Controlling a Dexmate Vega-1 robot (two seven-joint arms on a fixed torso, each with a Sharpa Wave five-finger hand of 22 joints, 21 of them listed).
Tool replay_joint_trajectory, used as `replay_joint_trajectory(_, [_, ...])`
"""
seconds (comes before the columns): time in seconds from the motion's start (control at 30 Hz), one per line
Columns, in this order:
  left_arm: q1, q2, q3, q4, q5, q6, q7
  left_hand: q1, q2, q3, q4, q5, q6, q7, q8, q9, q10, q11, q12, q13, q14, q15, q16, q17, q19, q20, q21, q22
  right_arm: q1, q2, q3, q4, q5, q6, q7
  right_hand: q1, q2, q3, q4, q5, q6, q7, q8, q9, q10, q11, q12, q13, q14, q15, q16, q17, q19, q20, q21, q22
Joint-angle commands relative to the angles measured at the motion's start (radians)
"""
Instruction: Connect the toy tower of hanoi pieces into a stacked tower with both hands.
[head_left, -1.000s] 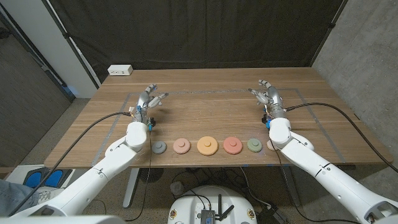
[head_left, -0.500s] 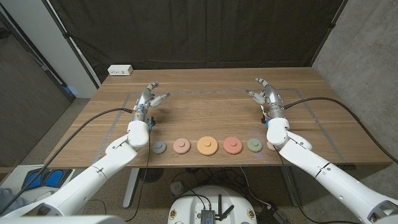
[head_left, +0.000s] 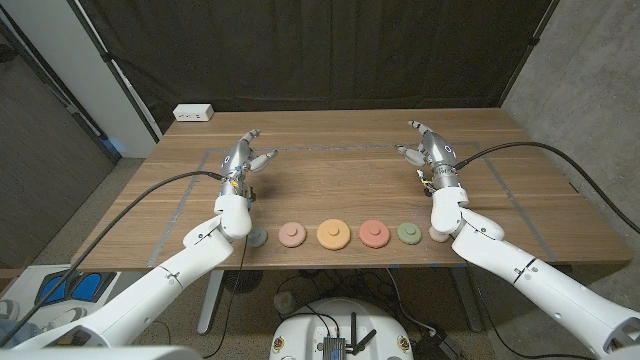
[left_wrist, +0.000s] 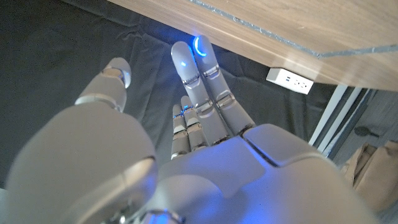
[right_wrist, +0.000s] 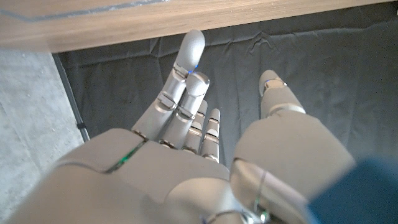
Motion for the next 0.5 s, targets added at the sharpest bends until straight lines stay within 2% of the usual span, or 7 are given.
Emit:
replay_joint_trajectory(0.03, [-0.002,0.013,0.046,-0.073,0.11,0.167,-0.012,0.002,-0.007,-0.011,0.003,-0.002,0.001,-0.005,-0.002,0.002,0.007,-0.01,-0.001,0.006,0.011,-0.066,0.007,-0.004,0.002,-0.078,0.009,-0.002,-0.006,-0.017,-0.019,-0.019,-0.085,-0.039,0.014,0.018,-0.006,-0.008,-0.001,-0.007,0.008,-0.001,0.006,0.005,0.002,-0.004,0.007,0.007,-0.002,-0.08,0.0,-0.001,-0.008,-0.041,0.008,-0.003])
replay_joint_trajectory(0.1, [-0.009,0.032,0.045,-0.08,0.093,0.151,-0.054,0.001,-0.007,-0.015,0.003,-0.002,-0.001,-0.005,-0.003,0.002,0.005,-0.008,-0.003,0.007,0.011,-0.066,0.009,-0.006,0.001,-0.077,0.011,-0.003,-0.008,-0.014,-0.022,-0.038,-0.097,-0.074,0.031,0.023,-0.005,-0.009,-0.001,-0.007,0.012,0.0,0.007,0.005,-0.006,0.002,0.005,0.01,-0.004,-0.08,-0.001,-0.002,-0.011,-0.041,0.011,-0.004])
replay_joint_trajectory(0.17, [-0.017,0.05,0.048,-0.094,0.098,0.172,-0.088,0.002,-0.007,-0.018,0.004,-0.003,-0.004,-0.002,-0.004,0.002,-0.001,-0.003,-0.006,0.008,0.012,-0.066,0.011,-0.007,0.0,-0.075,0.012,-0.004,-0.008,-0.018,-0.025,-0.061,-0.101,-0.104,0.061,0.026,-0.004,-0.013,-0.001,-0.008,0.025,0.005,0.012,0.005,-0.012,0.007,0.004,0.014,-0.008,-0.08,-0.003,-0.006,-0.018,-0.04,0.01,-0.009])
replay_joint_trajectory(0.3, [-0.024,0.085,0.059,-0.137,0.109,0.22,-0.159,0.003,-0.005,-0.022,0.005,-0.003,-0.004,0.001,-0.005,0.002,0.003,0.004,-0.005,0.009,0.019,-0.066,0.02,-0.005,0.001,-0.074,0.016,-0.005,-0.011,-0.026,-0.024,-0.102,-0.09,-0.152,0.124,0.029,-0.001,-0.02,0.002,-0.009,0.024,0.002,0.01,0.006,-0.033,-0.002,-0.002,0.02,-0.025,-0.079,-0.018,-0.027,-0.027,-0.04,0.01,-0.018])
replay_joint_trajectory(0.5, [-0.003,0.112,0.046,-0.181,0.101,0.234,-0.188,0.013,0.007,-0.027,0.004,-0.002,0.021,0.009,0.004,0.002,0.021,0.008,-0.001,0.013,0.028,-0.067,0.035,-0.006,0.004,-0.071,0.026,-0.009,-0.018,-0.033,-0.024,-0.147,-0.082,-0.222,0.178,0.03,0.006,-0.025,0.004,-0.008,0.021,-0.012,0.008,0.007,-0.037,-0.003,-0.002,0.023,-0.044,-0.079,-0.037,-0.051,-0.038,-0.04,0.01,-0.024])
